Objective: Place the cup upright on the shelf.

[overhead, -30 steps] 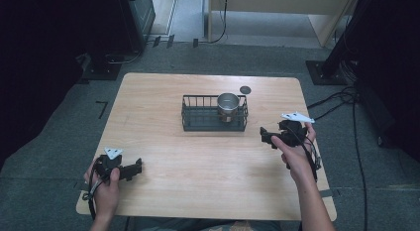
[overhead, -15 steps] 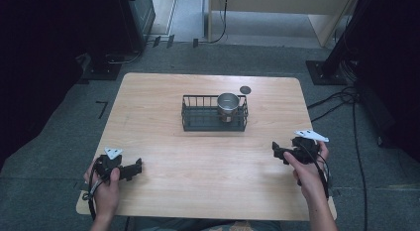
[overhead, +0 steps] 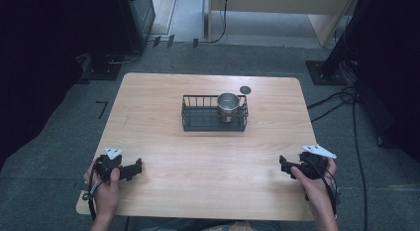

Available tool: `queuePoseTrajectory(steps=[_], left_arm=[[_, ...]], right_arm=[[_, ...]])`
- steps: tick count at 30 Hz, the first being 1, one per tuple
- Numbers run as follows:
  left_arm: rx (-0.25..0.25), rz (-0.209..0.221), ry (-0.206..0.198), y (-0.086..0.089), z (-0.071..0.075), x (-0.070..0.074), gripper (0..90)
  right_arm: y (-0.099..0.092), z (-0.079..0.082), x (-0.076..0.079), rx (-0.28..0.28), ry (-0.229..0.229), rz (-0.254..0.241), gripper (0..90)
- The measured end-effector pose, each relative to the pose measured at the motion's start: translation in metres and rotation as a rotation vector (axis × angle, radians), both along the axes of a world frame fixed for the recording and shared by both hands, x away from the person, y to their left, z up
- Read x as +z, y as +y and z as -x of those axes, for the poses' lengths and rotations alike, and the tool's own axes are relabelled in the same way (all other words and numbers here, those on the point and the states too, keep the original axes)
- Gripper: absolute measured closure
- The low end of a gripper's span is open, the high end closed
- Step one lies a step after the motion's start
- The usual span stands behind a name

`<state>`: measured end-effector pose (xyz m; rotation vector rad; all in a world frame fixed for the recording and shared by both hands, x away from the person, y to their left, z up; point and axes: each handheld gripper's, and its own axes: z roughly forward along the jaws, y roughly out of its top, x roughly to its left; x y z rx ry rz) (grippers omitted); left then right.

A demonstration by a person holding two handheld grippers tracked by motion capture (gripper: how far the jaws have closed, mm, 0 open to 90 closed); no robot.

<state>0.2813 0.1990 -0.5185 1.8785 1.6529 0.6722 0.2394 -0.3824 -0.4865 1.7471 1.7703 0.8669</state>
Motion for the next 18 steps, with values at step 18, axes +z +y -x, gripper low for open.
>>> queuePoseTrajectory(steps=[18], left_arm=[[0.0, -0.001, 0.0, 0.0, 0.0, 0.0, 0.0]], right_arm=[[-0.024, 0.031, -0.033, -0.088, 0.059, 0.029, 0.0]])
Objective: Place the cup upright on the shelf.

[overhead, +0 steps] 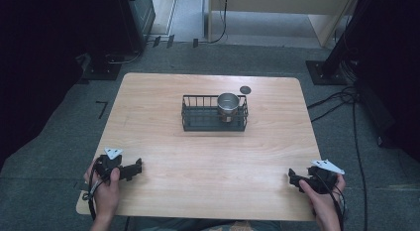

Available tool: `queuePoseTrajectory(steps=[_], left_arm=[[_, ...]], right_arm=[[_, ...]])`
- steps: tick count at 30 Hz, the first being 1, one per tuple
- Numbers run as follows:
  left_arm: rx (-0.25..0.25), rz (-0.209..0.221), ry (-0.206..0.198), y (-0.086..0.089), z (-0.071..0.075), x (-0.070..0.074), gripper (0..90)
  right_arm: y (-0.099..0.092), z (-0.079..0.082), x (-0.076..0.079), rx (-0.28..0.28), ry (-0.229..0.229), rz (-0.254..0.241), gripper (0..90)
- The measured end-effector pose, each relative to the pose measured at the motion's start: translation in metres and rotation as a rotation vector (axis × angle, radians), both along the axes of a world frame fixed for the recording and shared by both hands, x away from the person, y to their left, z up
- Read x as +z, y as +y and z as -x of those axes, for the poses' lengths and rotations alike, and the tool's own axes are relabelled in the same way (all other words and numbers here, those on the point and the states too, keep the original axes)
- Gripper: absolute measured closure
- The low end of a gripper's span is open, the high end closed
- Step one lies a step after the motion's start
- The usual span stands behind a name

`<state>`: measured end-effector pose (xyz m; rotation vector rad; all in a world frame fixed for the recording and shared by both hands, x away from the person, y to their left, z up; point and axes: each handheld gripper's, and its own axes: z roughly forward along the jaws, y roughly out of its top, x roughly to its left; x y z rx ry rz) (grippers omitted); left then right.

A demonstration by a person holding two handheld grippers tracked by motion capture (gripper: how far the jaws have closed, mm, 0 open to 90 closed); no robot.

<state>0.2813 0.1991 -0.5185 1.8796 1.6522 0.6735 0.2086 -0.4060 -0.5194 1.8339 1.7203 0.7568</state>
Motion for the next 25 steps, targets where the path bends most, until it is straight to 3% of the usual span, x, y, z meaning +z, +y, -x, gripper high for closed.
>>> queuePoseTrajectory(steps=[3, 8, 25], left_arm=[[0.0, 0.001, 0.0, 0.0, 0.0, 0.0, 0.0], [0.0, 0.001, -0.001, -0.0001, 0.0, -0.0001, 0.0], [0.0, 0.001, -0.001, -0.0001, 0.0, -0.0001, 0.0]], right_arm=[[0.0012, 0.0013, -0.006, -0.002, 0.018, 0.03, 0.0], [0.001, 0.0048, -0.009, -0.004, -0.017, 0.025, 0.0], [0.0017, 0.0049, -0.0091, -0.018, -0.017, 0.026, 0.0]])
